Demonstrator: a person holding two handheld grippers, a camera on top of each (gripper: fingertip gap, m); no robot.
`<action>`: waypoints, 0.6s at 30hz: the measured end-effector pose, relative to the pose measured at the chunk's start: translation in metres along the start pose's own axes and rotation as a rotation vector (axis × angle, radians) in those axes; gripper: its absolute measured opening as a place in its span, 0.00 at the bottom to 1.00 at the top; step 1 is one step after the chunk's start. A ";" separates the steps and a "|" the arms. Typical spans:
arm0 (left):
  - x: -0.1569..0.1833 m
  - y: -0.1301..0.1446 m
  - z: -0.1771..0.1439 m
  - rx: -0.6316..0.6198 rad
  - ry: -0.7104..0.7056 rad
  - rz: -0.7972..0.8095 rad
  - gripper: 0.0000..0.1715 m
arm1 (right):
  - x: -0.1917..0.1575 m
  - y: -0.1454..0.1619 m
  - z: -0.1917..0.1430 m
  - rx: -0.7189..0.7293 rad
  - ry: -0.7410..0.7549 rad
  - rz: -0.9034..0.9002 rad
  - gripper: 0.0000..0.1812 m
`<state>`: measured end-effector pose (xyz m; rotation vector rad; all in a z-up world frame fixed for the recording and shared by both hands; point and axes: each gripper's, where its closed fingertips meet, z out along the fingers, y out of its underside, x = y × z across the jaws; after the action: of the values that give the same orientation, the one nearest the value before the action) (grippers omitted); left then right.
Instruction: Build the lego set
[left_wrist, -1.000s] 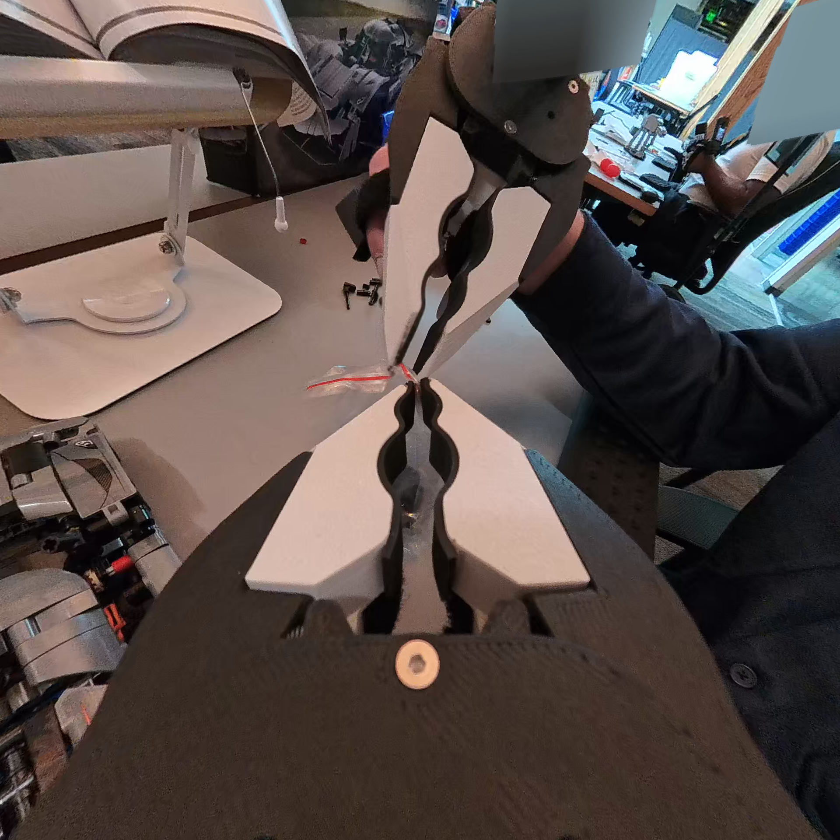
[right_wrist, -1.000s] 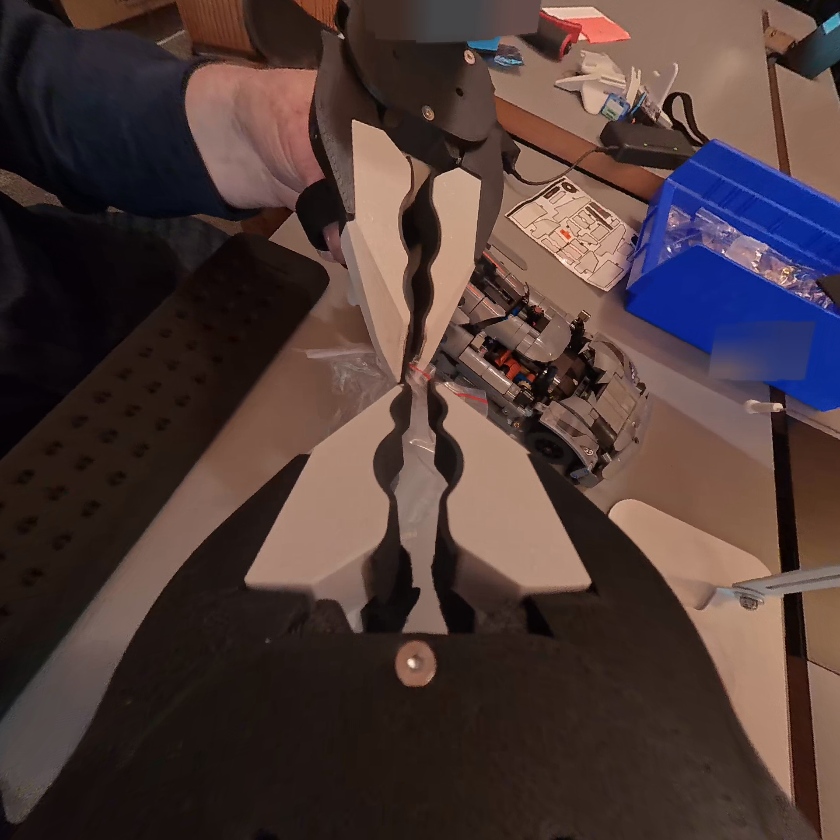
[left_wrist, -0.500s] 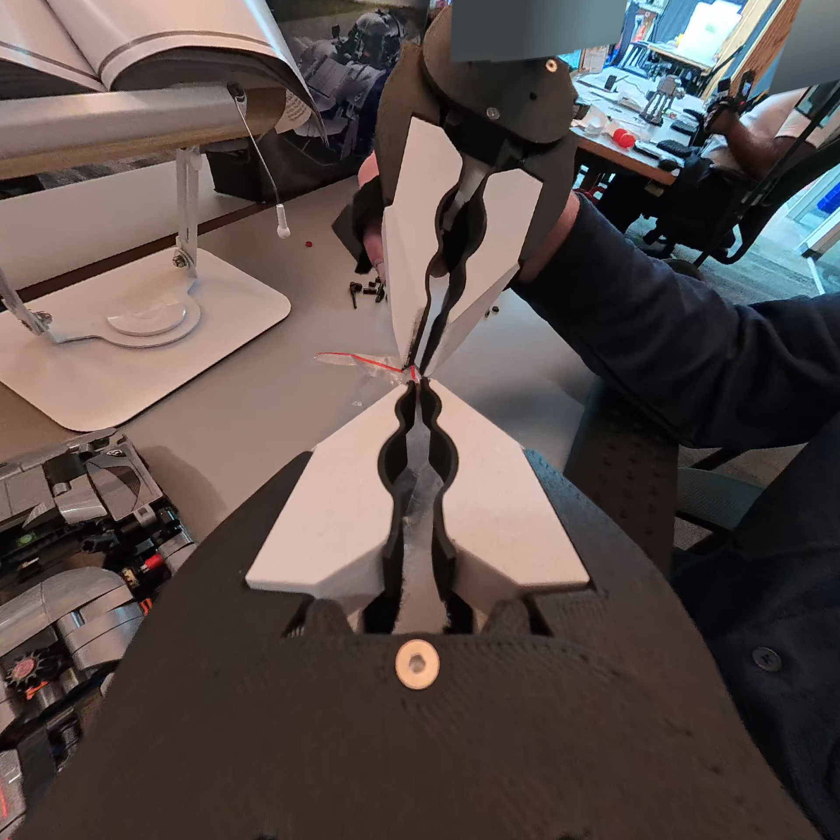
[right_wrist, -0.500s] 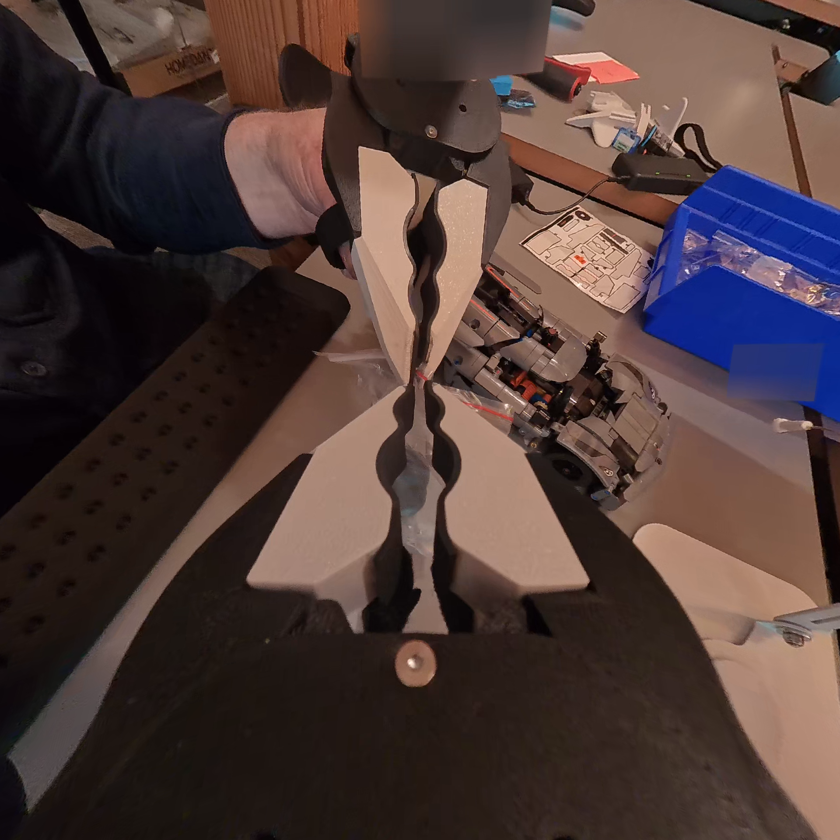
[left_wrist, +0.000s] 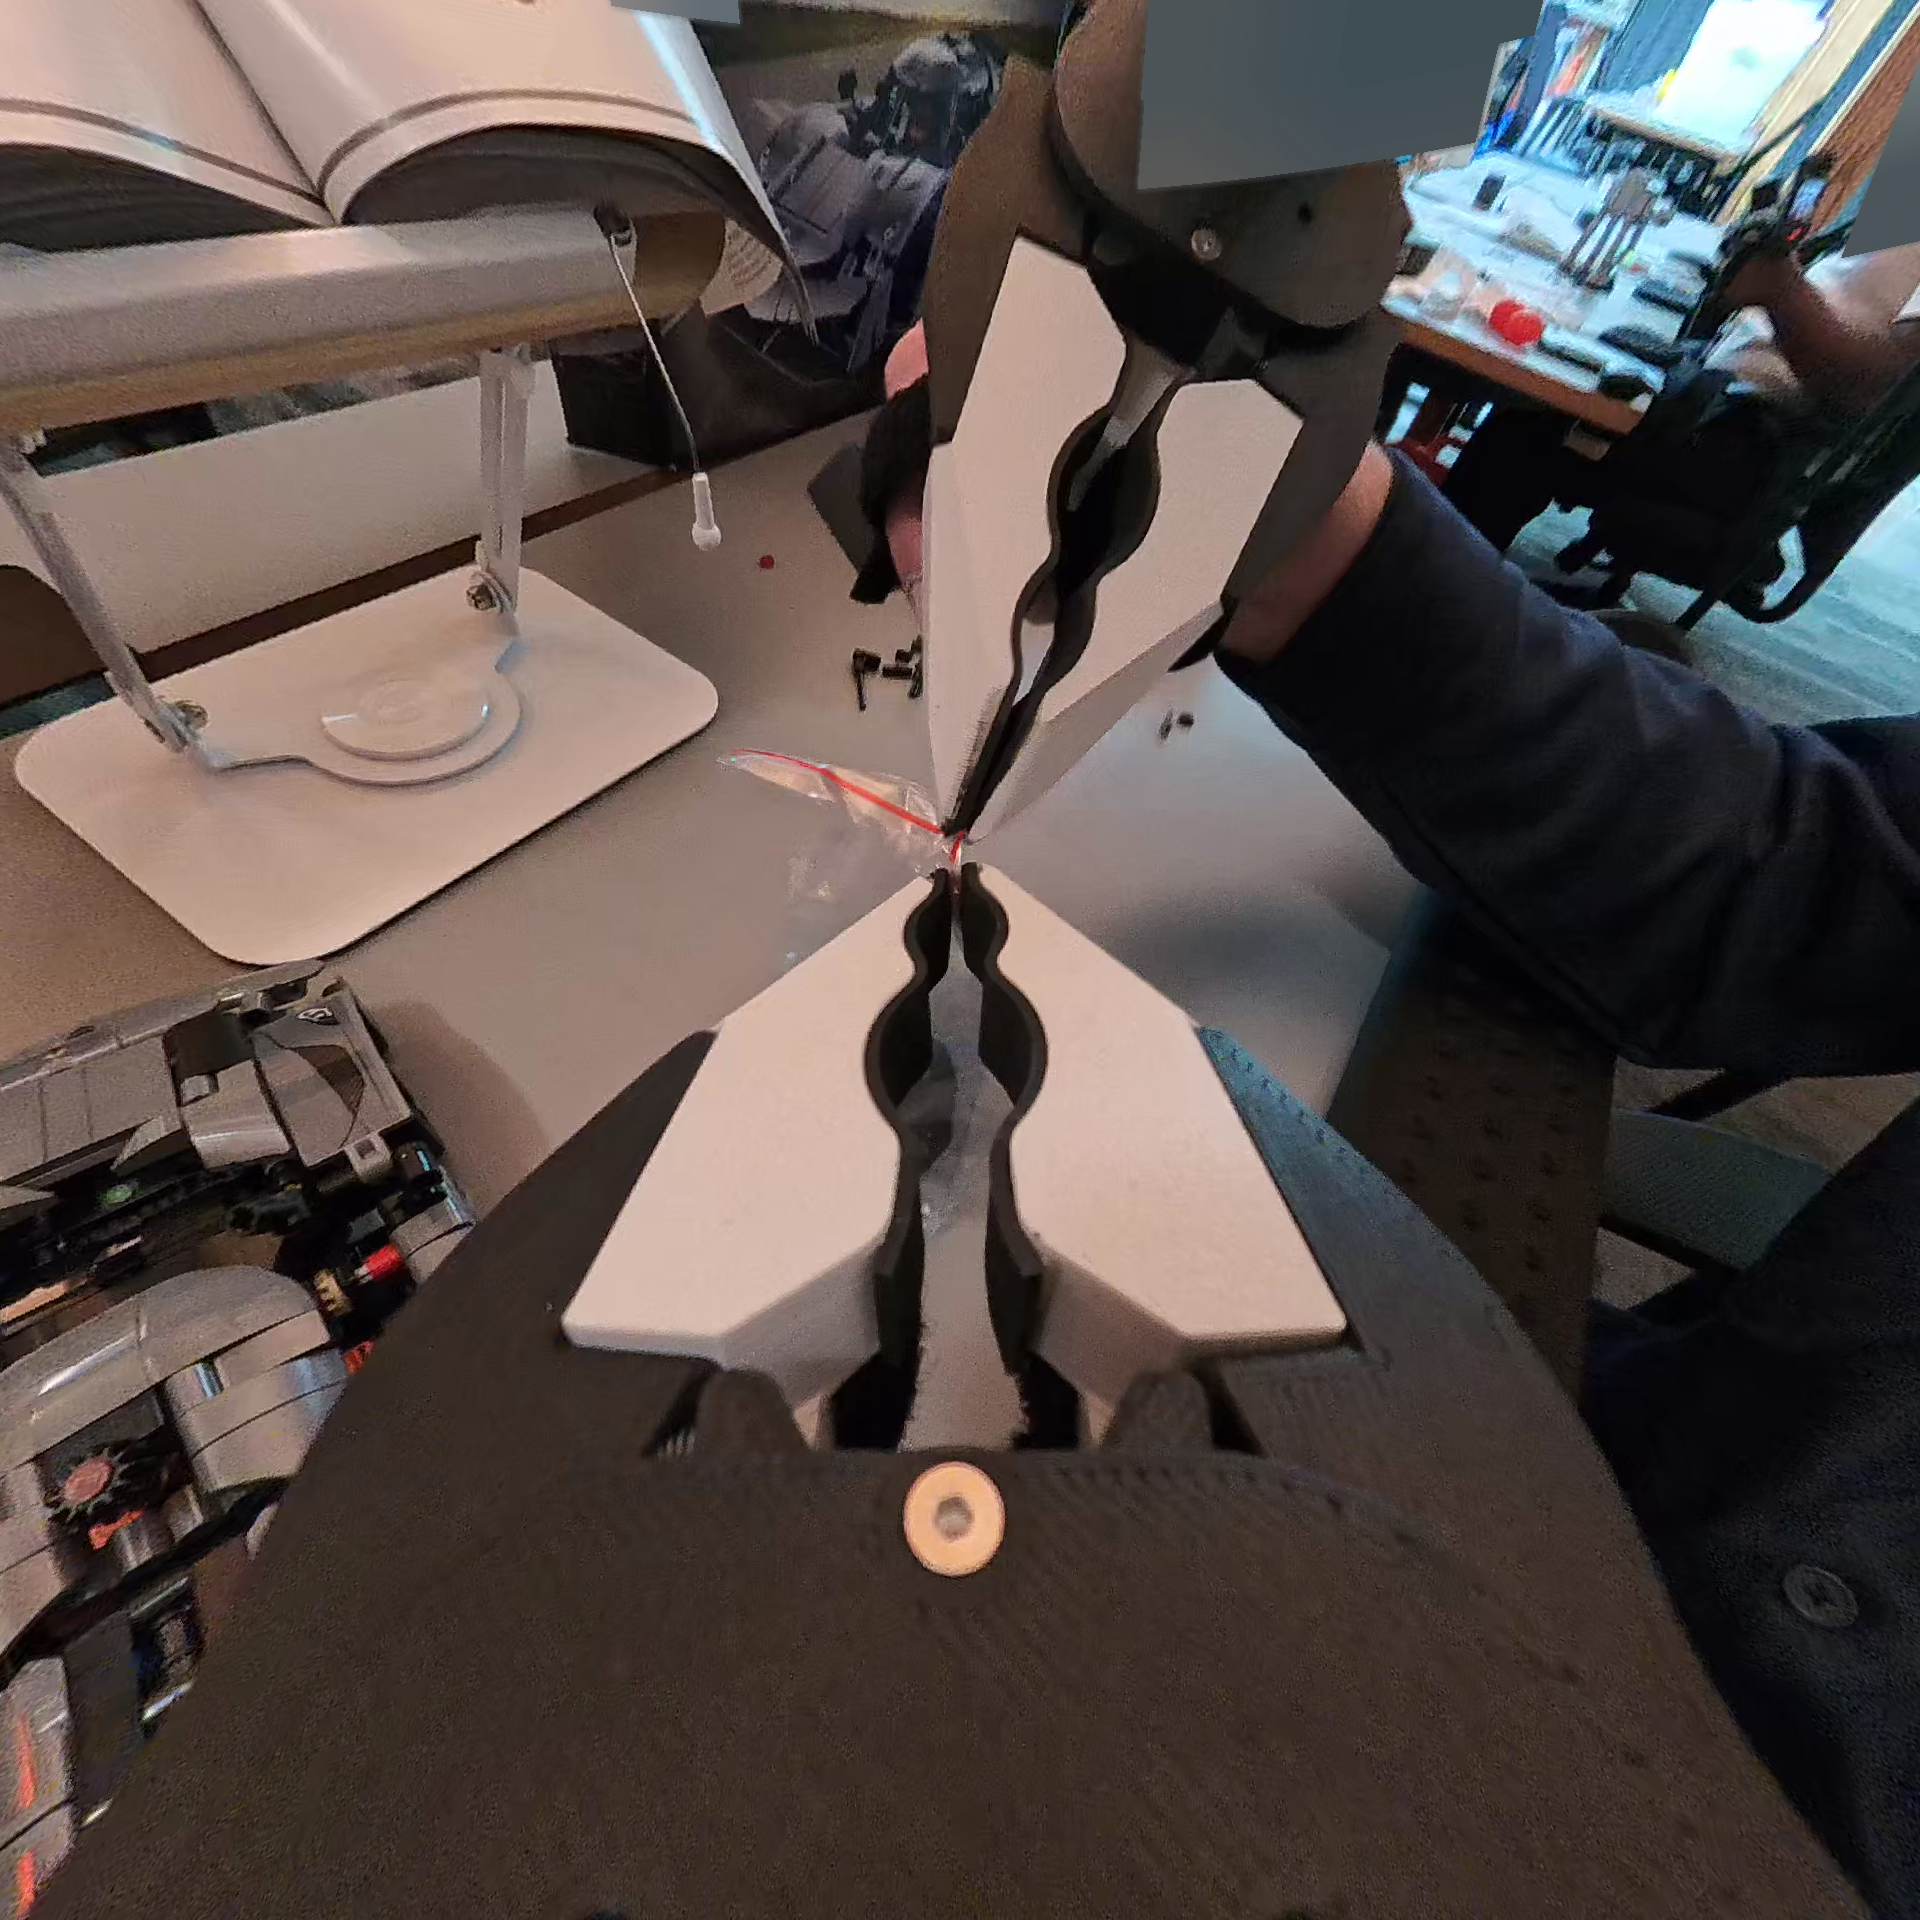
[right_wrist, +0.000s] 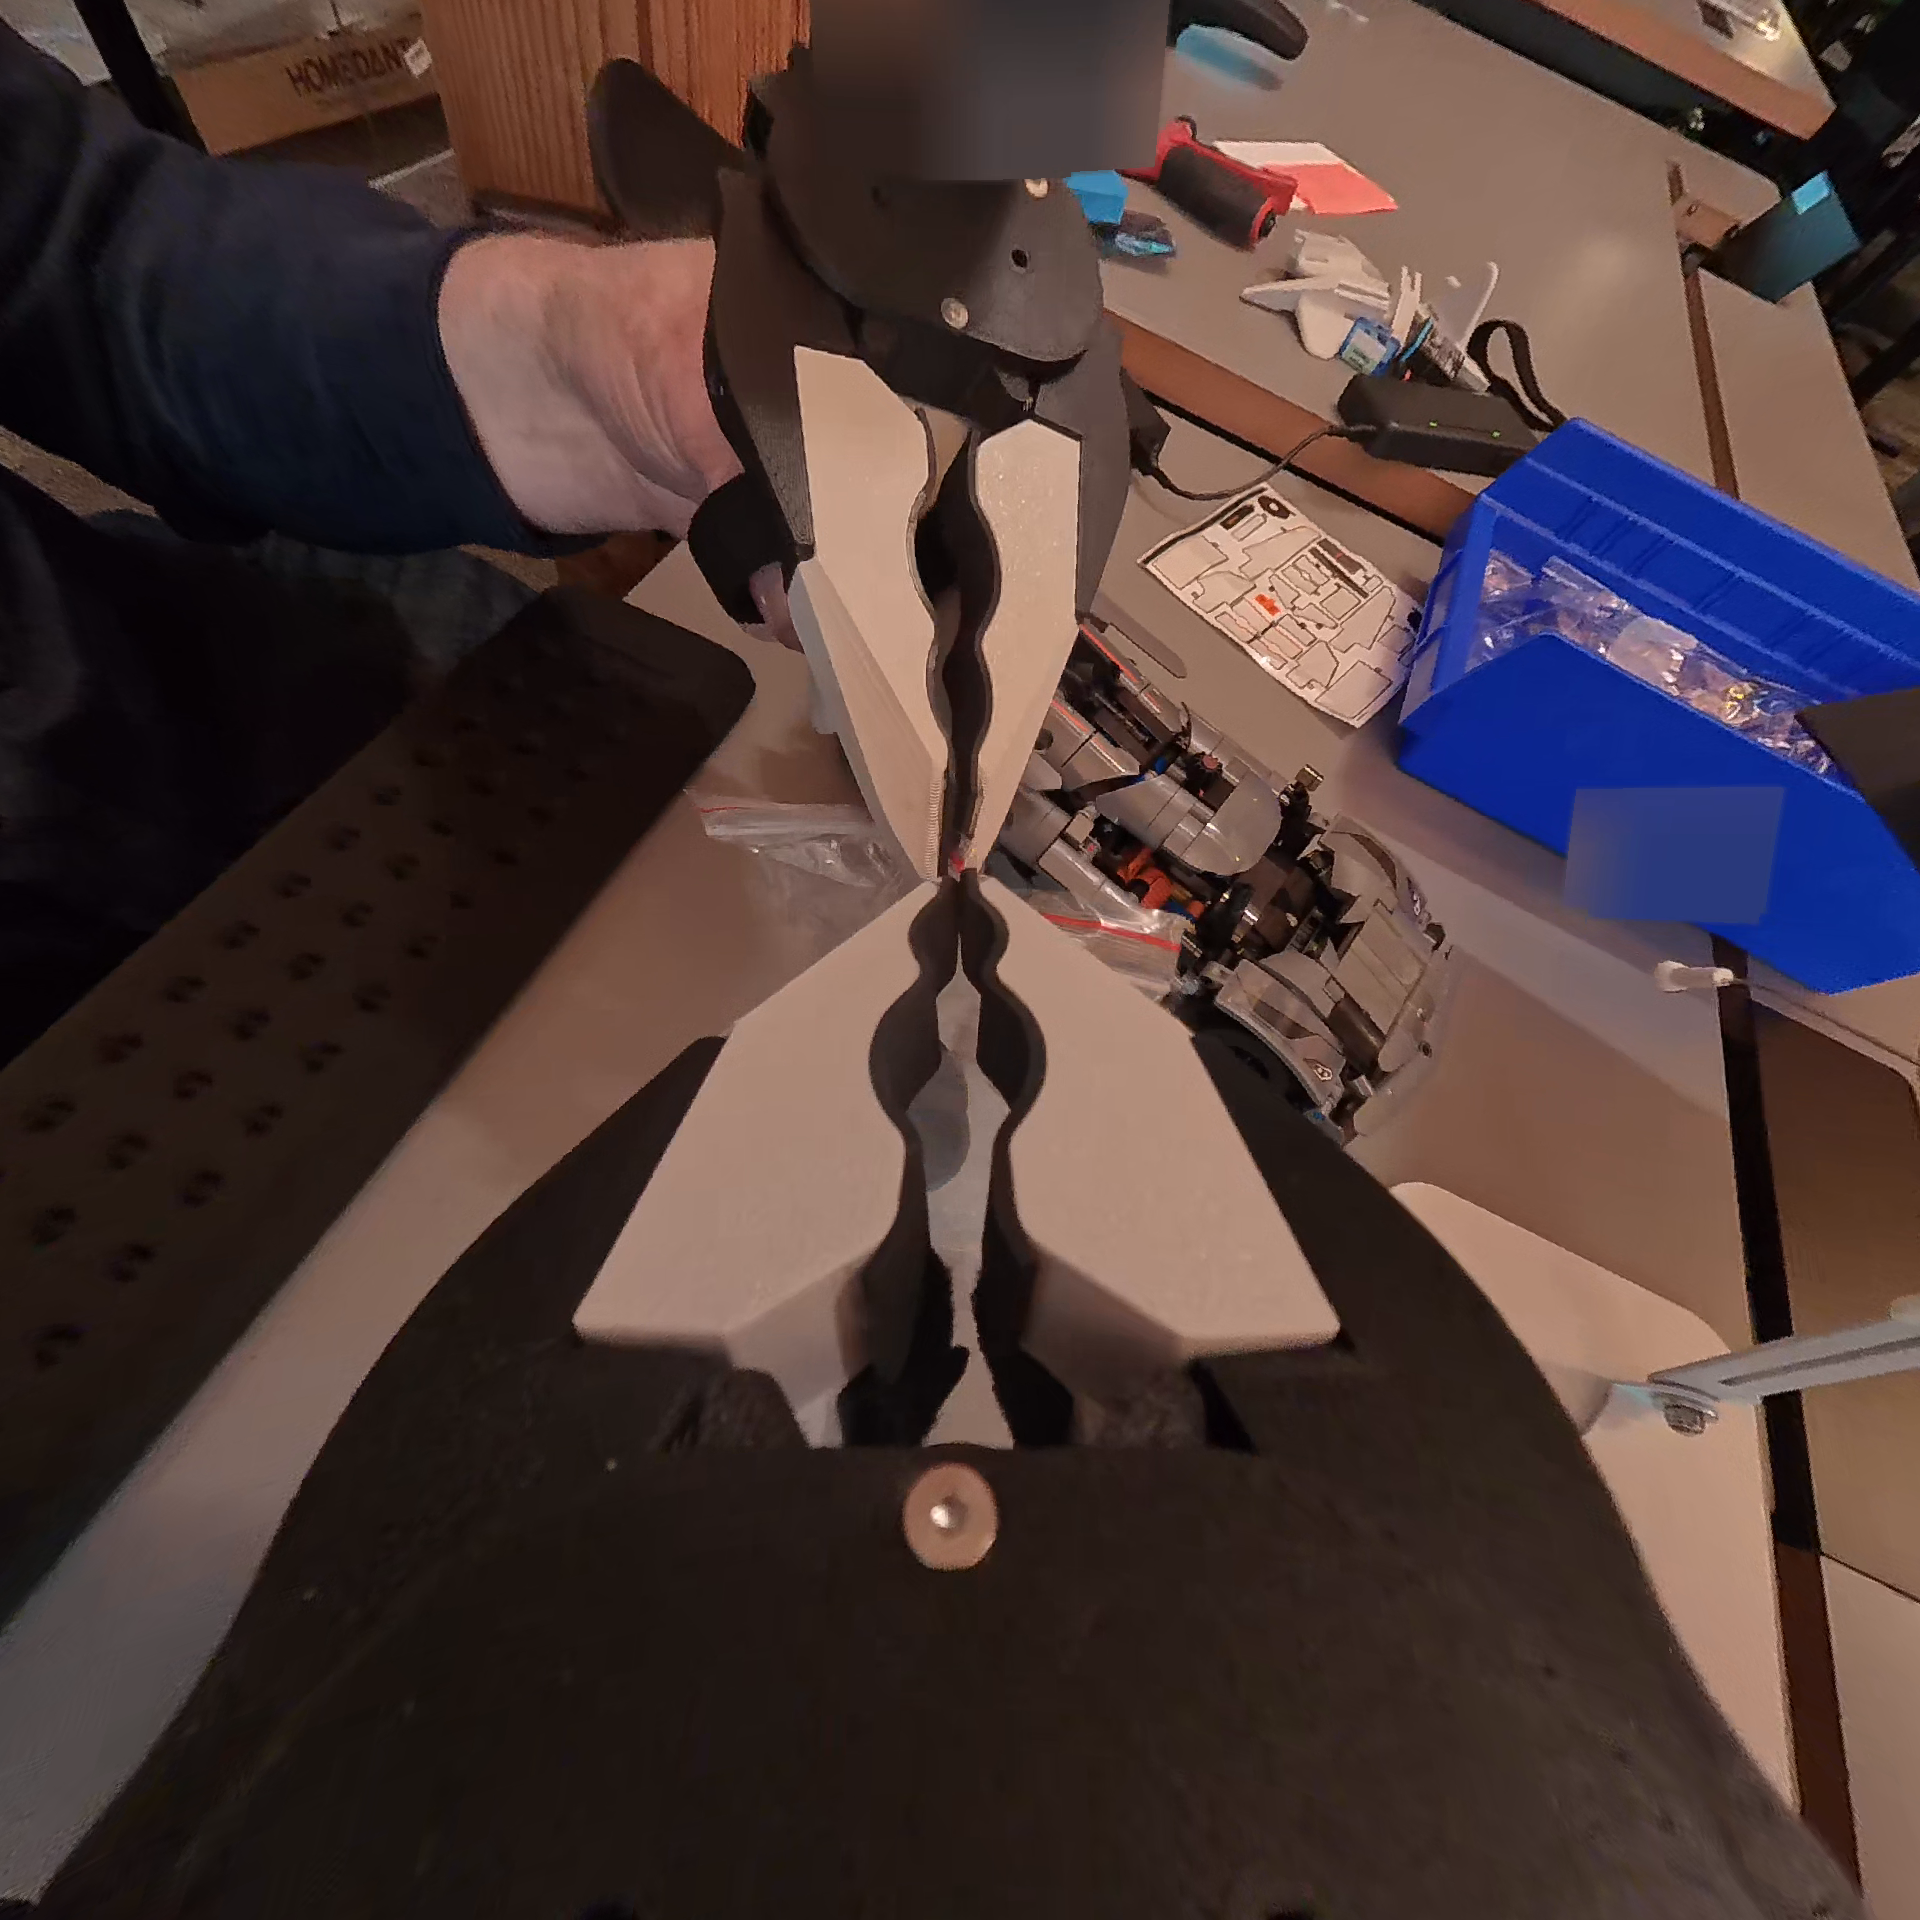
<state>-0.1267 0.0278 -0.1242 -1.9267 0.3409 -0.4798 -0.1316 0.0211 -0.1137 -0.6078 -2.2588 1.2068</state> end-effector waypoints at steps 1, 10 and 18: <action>0.001 -0.002 -0.001 0.016 0.010 -0.012 0.00 | 0.000 -0.001 0.000 0.011 -0.007 0.004 0.00; 0.001 -0.028 -0.030 0.206 0.121 -0.082 0.00 | -0.009 -0.016 -0.016 0.166 -0.071 0.003 0.00; 0.017 -0.024 -0.014 0.168 0.219 -0.104 0.02 | -0.014 -0.018 -0.015 0.175 -0.095 -0.007 0.00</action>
<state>-0.1183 0.0179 -0.0945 -1.7386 0.3309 -0.7675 -0.1143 0.0137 -0.0944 -0.4842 -2.1989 1.4394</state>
